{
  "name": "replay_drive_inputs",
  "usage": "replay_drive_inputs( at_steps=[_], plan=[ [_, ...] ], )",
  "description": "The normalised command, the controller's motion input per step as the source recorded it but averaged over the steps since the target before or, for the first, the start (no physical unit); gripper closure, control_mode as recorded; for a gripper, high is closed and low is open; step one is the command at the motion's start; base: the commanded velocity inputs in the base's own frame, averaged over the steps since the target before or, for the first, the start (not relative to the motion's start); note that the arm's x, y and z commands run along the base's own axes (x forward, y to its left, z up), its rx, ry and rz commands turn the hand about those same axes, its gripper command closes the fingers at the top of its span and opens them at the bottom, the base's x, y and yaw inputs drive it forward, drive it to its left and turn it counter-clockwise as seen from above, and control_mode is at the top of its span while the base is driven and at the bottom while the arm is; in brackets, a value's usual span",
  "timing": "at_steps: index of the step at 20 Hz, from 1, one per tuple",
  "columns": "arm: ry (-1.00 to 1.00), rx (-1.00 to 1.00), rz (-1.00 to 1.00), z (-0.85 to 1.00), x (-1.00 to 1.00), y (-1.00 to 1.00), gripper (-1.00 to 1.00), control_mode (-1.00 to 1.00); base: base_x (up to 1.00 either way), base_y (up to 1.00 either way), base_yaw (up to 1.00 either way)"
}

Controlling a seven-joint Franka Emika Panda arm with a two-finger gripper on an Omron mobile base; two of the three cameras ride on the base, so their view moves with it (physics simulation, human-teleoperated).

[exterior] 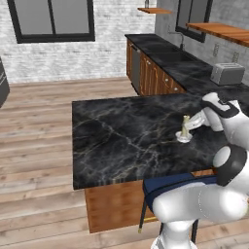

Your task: Get the candle and the wine from the cabinet and move them to the dining counter.

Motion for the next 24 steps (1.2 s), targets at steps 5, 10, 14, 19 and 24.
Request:
replay_drive_inputs(
  at_steps=[5, 10, 14, 19, 24],
  plan=[
    [0.0, 0.0, 0.0, -0.42, 0.22, 0.0, 1.0, -1.0, 0.0, 0.0, 0.0],
    [0.0, 0.02, 0.0, -0.4, 0.17, 0.0, 1.0, -1.0, 0.0, 0.0, 0.0],
    [-0.01, 0.0, 0.0, -0.31, 0.05, 0.0, 1.0, -1.0, 0.0, 0.0, 0.0],
    [-0.03, 0.0, 0.0, -0.19, 0.11, 0.0, 1.0, -1.0, 0.0, 0.0, 0.0],
    [-0.04, 0.0, 0.0, -0.03, 0.22, 0.0, 1.0, -1.0, 0.0, 0.0, 0.0]
  ],
)
